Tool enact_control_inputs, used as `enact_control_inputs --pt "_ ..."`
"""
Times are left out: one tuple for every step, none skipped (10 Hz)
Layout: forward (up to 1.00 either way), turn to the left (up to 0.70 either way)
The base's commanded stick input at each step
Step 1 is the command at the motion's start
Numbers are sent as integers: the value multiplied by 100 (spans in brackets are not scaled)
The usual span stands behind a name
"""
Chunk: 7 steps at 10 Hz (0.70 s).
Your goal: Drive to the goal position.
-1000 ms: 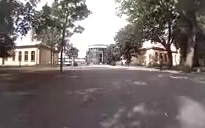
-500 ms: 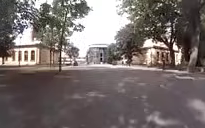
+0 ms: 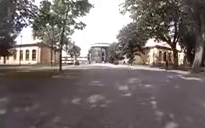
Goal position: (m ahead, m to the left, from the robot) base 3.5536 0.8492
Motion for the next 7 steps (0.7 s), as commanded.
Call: enact_control_inputs --pt "70 0" --pt "70 0" --pt "70 0" --pt "70 0" --pt "70 0" --pt "70 0" --pt "70 0"
